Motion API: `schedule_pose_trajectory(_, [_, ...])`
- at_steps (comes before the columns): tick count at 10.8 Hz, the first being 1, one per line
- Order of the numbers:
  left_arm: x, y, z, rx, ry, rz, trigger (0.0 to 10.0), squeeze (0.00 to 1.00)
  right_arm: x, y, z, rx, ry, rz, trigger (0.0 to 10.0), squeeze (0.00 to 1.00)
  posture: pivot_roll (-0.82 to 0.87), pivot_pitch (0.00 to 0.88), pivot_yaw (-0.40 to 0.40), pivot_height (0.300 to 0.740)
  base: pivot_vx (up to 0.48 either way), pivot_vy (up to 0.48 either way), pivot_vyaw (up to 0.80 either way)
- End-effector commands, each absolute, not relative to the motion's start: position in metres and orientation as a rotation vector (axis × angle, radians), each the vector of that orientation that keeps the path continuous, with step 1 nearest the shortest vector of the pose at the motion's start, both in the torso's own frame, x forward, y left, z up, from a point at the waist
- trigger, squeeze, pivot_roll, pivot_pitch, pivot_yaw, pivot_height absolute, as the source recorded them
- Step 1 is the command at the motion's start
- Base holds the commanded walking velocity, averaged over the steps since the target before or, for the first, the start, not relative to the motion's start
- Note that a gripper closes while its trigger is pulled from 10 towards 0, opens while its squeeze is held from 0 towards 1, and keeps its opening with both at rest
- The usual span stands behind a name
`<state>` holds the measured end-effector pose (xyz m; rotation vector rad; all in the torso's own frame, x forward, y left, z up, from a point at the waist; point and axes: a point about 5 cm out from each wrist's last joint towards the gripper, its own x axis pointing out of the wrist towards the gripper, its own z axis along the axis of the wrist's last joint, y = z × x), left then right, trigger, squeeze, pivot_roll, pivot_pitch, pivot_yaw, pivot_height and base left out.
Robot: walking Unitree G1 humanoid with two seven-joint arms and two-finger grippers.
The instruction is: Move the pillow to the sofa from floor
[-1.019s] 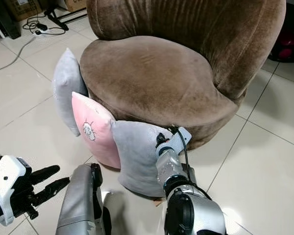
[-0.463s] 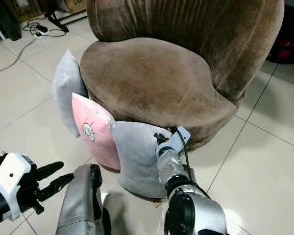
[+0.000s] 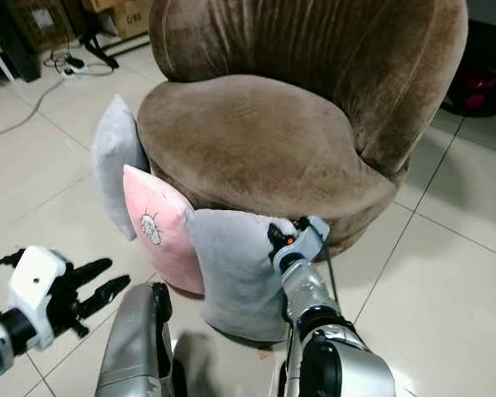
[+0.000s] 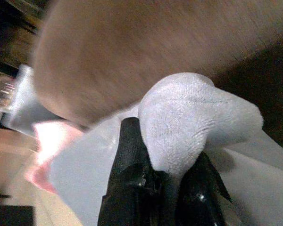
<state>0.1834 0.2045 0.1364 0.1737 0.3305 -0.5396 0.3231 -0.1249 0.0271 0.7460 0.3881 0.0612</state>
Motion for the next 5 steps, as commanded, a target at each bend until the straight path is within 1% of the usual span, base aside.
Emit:
schedule_pose_trajectory(1, [0.185, 0.205, 0.134, 0.178, 0.328, -0.527, 10.0, 0.0, 0.331, -0.128, 0.044, 0.767, 0.298, 0.115, 0.0, 0.0, 0.01, 0.0, 0.062, 0.472, 0.0, 0.0, 0.0])
schedule_pose_trajectory(2, [0.19, 0.203, 0.134, 0.165, 0.302, -0.514, 10.0, 0.0, 0.332, -0.129, 0.055, 0.8, 0.238, 0.176, 0.0, 0.0, -0.01, 0.0, 0.065, 0.472, 0.0, 0.0, 0.0])
schedule_pose_trajectory(3, [0.194, 0.201, 0.134, 0.161, 0.278, -0.495, 10.0, 0.0, 0.327, -0.131, 0.071, 0.816, 0.167, 0.207, 0.0, 0.0, -0.02, 0.0, 0.07, 0.472, 0.0, 0.0, 0.0])
schedule_pose_trajectory(5, [0.203, 0.201, 0.138, 0.152, 0.236, -0.434, 10.0, 0.0, 0.322, -0.143, 0.099, 0.859, 0.058, 0.177, 0.0, 0.0, -0.03, 0.0, 0.073, 0.472, 0.0, 0.0, 0.0])
